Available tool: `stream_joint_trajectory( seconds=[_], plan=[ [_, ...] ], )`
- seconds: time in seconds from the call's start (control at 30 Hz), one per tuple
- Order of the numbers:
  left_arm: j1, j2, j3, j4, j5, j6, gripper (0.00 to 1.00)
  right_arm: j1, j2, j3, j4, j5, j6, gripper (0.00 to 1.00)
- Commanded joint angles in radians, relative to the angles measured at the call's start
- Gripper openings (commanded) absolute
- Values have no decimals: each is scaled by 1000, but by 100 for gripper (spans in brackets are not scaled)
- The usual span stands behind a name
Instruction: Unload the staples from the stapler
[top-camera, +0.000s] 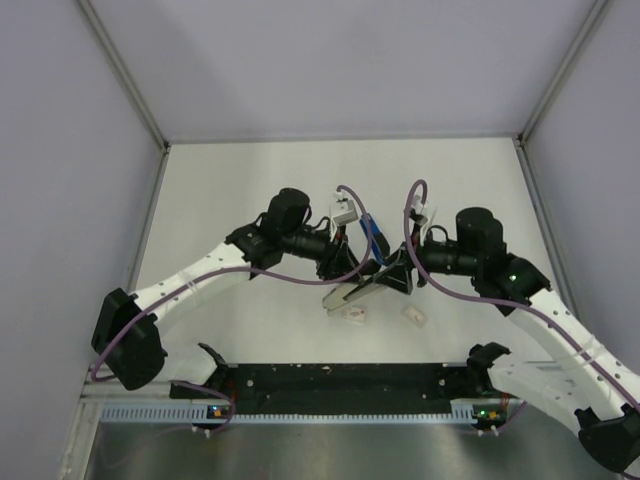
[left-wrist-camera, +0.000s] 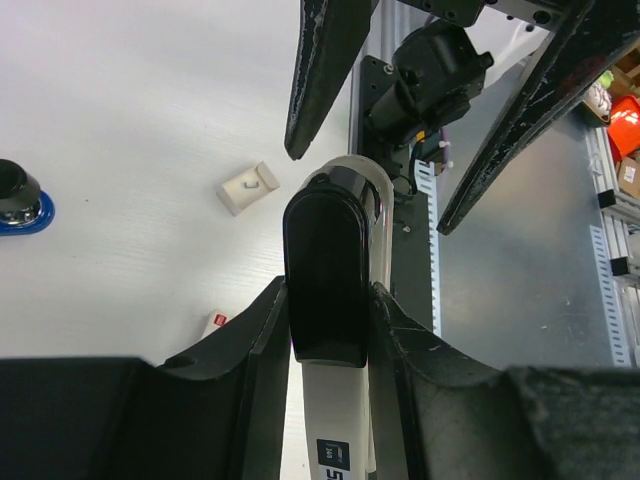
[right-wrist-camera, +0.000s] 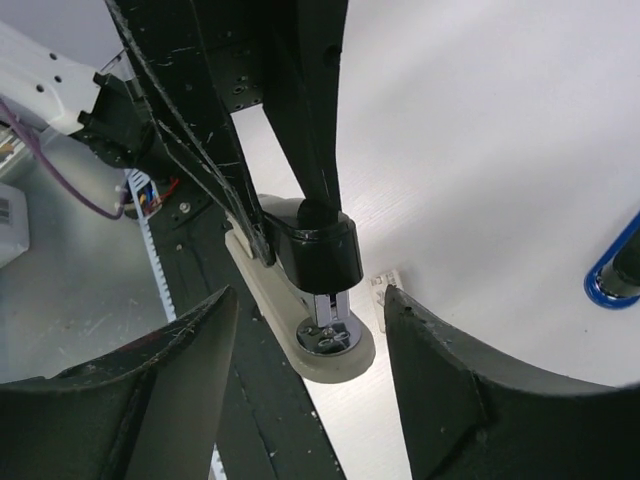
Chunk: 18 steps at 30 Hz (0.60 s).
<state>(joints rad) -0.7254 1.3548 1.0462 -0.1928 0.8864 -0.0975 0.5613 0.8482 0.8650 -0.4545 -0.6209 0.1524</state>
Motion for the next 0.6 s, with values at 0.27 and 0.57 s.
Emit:
stream_joint_trajectory(
  seconds=[0.27,0.57],
  plan=[
    [3,-86,6,115,115,-44,0,31,3,2,71,-125,-8,52],
    [3,-115,-6,165,135,-68,0,34,3,-9,99,-168,13,40]
  ],
)
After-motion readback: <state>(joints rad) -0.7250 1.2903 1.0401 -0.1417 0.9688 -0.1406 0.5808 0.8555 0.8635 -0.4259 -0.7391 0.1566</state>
